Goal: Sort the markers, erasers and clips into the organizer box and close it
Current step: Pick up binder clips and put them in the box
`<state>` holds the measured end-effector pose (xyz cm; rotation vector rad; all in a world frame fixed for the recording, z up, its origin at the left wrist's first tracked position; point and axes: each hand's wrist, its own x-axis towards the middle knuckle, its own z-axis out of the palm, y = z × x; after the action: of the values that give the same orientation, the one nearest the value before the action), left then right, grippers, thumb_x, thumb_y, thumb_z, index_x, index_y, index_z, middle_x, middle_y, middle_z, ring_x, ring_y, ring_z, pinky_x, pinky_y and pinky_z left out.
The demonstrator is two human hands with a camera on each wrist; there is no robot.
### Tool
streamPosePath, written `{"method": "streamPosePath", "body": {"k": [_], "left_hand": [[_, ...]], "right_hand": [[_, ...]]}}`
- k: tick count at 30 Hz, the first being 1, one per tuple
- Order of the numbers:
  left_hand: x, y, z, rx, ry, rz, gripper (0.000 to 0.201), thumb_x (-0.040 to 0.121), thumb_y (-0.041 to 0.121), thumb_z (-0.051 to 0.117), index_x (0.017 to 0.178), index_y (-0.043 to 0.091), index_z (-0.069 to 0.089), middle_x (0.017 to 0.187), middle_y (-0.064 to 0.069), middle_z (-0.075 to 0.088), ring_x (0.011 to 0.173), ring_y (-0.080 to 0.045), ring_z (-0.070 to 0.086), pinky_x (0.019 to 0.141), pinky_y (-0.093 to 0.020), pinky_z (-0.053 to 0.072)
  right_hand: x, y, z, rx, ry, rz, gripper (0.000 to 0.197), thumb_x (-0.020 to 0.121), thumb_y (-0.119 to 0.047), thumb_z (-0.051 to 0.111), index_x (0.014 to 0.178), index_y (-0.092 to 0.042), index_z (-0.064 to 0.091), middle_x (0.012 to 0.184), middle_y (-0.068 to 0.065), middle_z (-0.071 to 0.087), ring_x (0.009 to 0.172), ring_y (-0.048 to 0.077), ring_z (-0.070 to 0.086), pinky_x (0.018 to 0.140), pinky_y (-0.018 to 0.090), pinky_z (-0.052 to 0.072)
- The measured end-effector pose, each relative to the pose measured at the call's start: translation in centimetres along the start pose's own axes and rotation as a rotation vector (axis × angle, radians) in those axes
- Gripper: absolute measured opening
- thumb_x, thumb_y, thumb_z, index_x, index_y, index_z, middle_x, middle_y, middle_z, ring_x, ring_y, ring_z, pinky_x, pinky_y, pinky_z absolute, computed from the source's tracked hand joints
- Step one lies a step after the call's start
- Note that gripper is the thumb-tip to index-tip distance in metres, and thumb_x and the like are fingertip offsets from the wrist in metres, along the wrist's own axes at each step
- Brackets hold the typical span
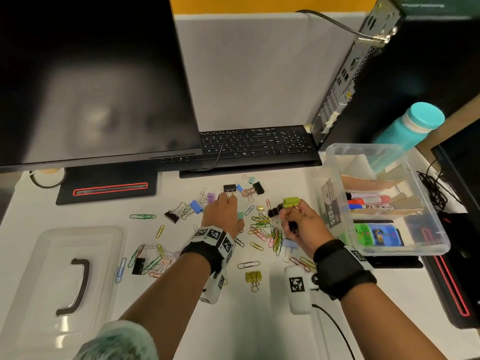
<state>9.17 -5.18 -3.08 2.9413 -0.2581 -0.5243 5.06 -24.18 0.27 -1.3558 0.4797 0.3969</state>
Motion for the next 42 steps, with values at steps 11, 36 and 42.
{"method": "streamPosePath", "body": {"k": [11, 36, 42], "left_hand": [[-0.9, -0.3, 0.4, -0.319, -0.08, -0.022, 0.027, 0.089, 0.027, 0.057, 0.111, 0.014, 0.048, 0.118, -0.007, 0.042, 0.093, -0.021, 0.055, 0.078, -0.027, 0.045], [0.8, 5.9, -2.7, 0.013, -0.095, 0.344, 0.039, 0.091, 0.032, 0.055, 0.126, 0.02, 0.042, 0.119, -0.006, 0.054, 0.103, -0.026, 0.058, 0.08, -0.039, 0.049], [3.2, 8.3, -2.5, 0.115, -0.237, 0.423, 0.047, 0.086, 0.034, 0.062, 0.127, 0.019, 0.045, 0.119, -0.007, 0.058, 0.106, -0.027, 0.058, 0.084, -0.038, 0.049]], "right_hand": [[-0.5, 0.0, -0.5, 0.168, -0.119, 0.036, 0.018, 0.085, 0.003, 0.035, 0.076, -0.013, 0.037, 0.059, 0.004, 0.039, 0.042, 0.013, 0.035, 0.039, 0.021, 0.032], [1.9, 0.3, 0.4, -1.536, 0.193, -0.01, 0.029, 0.092, -0.023, 0.047, 0.117, -0.013, 0.038, 0.099, 0.007, 0.064, 0.086, 0.028, 0.063, 0.064, 0.032, 0.042], [-0.6, 0.8, 0.1, -1.448, 0.309, -0.028, 0.029, 0.093, -0.026, 0.051, 0.114, -0.011, 0.039, 0.099, 0.007, 0.068, 0.088, 0.028, 0.066, 0.063, 0.031, 0.041]]}}
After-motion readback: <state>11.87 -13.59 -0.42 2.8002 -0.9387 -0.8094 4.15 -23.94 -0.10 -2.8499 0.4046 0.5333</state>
